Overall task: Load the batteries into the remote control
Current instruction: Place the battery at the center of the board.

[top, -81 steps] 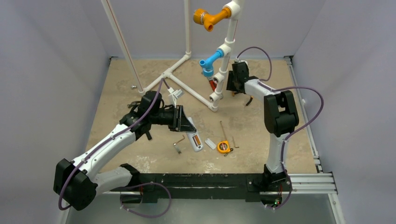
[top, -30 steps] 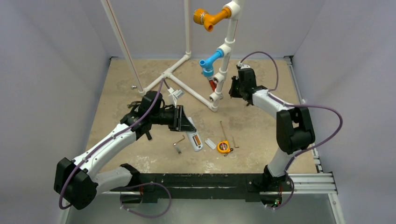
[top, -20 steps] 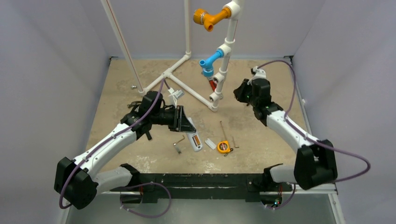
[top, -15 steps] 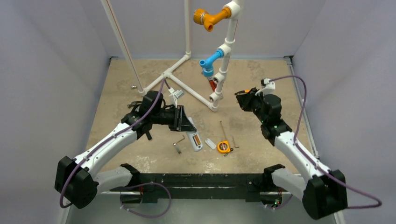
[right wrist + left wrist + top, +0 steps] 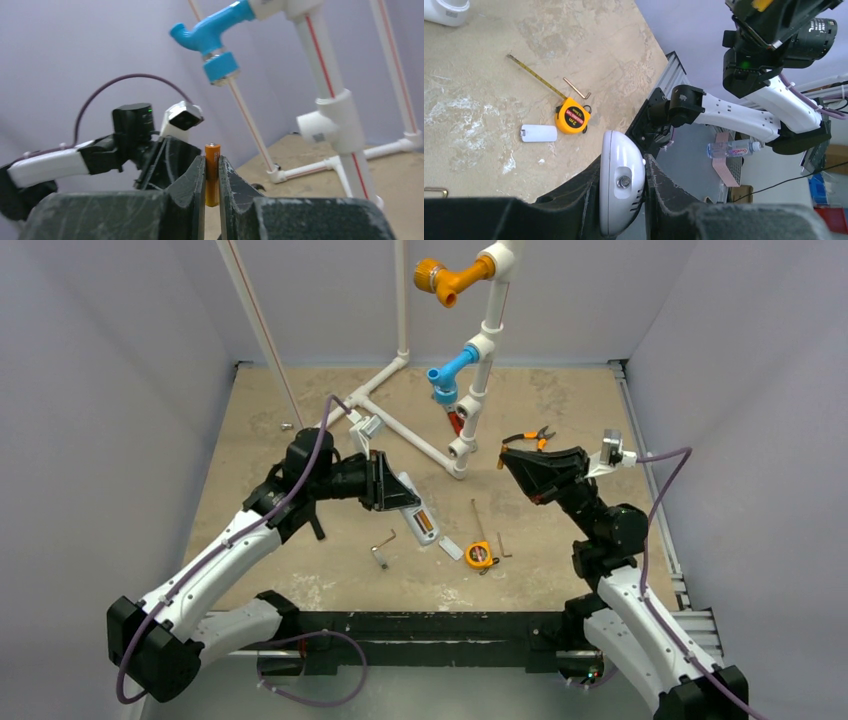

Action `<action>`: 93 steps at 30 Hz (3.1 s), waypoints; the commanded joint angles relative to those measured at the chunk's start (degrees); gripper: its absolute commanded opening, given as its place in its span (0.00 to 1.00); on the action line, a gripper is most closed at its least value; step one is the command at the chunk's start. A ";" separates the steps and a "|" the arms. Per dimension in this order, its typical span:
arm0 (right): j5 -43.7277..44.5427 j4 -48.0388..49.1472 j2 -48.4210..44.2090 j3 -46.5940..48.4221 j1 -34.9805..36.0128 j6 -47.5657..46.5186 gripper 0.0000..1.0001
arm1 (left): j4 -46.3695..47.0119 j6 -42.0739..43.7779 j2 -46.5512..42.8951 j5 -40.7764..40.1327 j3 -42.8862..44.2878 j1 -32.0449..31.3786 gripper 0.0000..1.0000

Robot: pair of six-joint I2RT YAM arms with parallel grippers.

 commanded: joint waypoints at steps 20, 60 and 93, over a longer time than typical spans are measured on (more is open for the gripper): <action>-11.64 22.45 5.96 -0.19 -0.03 4.78 0.00 | 27.21 -3.90 -15.09 -3.36 -10.20 0.09 0.00; 44.69 -71.12 36.14 23.31 9.75 -17.34 0.00 | 49.51 -7.22 -17.91 7.00 -16.17 0.15 0.02; 38.91 -78.90 36.65 28.55 2.93 -21.39 0.40 | 34.56 -1.45 -25.95 -3.37 -17.42 0.15 0.00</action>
